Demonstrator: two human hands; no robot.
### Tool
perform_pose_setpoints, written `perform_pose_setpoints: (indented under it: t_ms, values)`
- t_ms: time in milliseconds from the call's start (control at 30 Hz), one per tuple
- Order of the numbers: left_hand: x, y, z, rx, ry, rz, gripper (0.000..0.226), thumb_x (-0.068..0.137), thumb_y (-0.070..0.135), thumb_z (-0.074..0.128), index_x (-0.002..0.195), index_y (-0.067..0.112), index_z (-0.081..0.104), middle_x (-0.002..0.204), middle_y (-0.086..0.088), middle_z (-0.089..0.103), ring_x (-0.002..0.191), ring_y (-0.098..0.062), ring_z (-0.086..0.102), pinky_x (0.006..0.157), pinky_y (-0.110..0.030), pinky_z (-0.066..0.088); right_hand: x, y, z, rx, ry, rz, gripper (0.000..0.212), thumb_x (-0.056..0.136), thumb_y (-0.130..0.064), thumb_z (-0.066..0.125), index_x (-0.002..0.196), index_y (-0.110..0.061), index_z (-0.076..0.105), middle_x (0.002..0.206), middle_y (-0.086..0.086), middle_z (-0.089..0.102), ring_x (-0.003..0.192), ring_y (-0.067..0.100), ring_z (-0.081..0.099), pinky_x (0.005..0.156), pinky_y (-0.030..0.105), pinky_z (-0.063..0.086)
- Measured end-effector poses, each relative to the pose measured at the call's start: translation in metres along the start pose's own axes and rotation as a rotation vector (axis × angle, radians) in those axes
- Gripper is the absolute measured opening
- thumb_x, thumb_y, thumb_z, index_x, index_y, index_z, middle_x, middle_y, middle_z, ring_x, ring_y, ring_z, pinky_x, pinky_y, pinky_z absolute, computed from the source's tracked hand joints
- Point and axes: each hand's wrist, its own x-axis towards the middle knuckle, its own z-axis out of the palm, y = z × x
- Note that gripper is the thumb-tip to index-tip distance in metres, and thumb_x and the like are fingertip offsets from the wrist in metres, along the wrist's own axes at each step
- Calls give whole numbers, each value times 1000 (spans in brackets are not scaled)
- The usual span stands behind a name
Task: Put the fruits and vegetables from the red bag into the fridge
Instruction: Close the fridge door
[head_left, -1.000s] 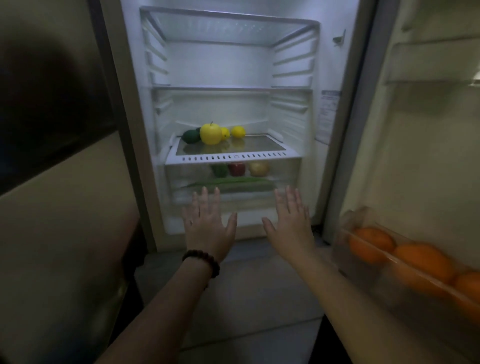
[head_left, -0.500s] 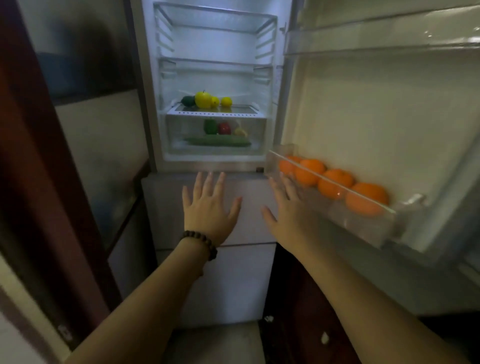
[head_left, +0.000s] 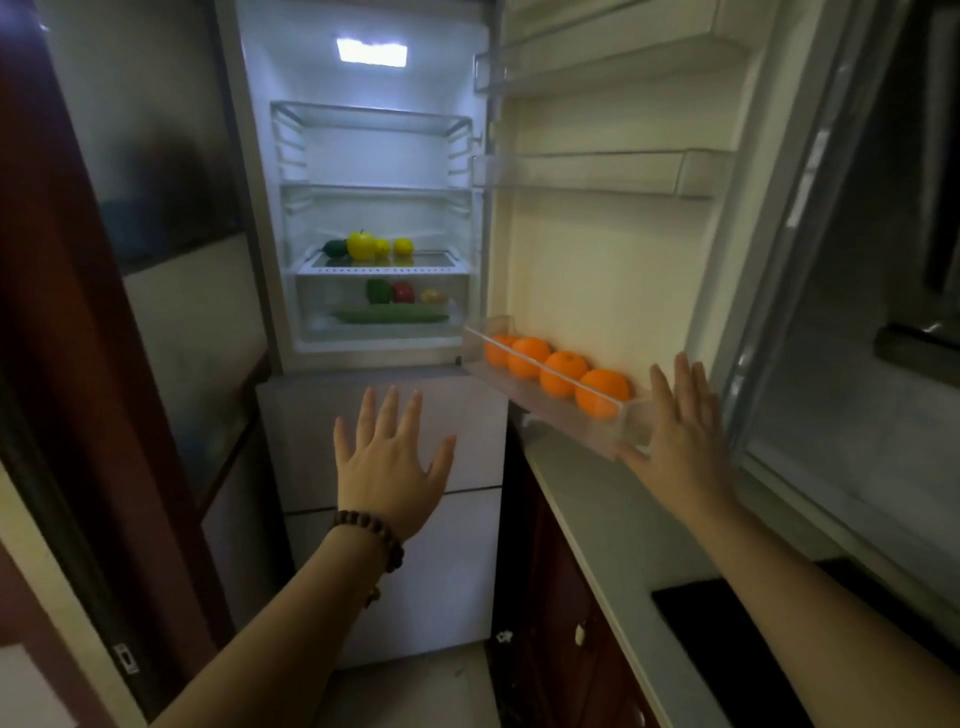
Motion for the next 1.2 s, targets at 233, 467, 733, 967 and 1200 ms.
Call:
perform_pose_setpoints:
  t_ms: [233, 467, 733, 967, 1200]
  values:
    - [-20, -6, -9, 3, -17, -9, 70, 90, 63, 23, 150, 28, 12, 159, 0, 10, 146, -20, -4, 117, -48, -5, -12, 11, 16, -71, -319, -72, 100, 74, -39, 74, 149, -14, 13, 158, 4, 12, 146, 22, 8, 117, 47, 13]
    - [-26, -20, -13, 26, -9, -24, 70, 90, 64, 23, 150, 28, 11, 159, 1, 10, 146, -19, -5, 115, -46, -6, -7, 5, 25, -60, -297, -61, 97, 76, -29, 74, 149, -11, 12, 158, 9, 11, 145, 26, 11, 116, 47, 13]
    - [-30, -31, -9, 45, -4, -30, 71, 89, 66, 23, 149, 31, 9, 159, 2, 9, 145, -18, -5, 112, -46, -10, 5, -3, 30, -82, -142, -165, 81, 62, -18, 79, 134, -7, 44, 131, 15, 52, 123, 34, 48, 109, 55, 25]
    - [-29, -29, -12, 33, -12, -40, 71, 89, 66, 24, 149, 31, 9, 159, 2, 9, 146, -19, -5, 112, -46, -10, -9, -57, 37, 27, -185, -227, 84, 65, -25, 70, 141, -11, 37, 134, 15, 44, 125, 41, 39, 111, 52, 27]
    - [-27, -36, -27, 42, -23, -75, 70, 91, 63, 26, 150, 29, 9, 159, 2, 6, 146, -18, -6, 113, -46, -9, -20, -128, 6, 50, -41, -501, 67, 82, -19, 53, 145, -18, 31, 153, 11, 29, 143, 27, 20, 118, 47, 5]
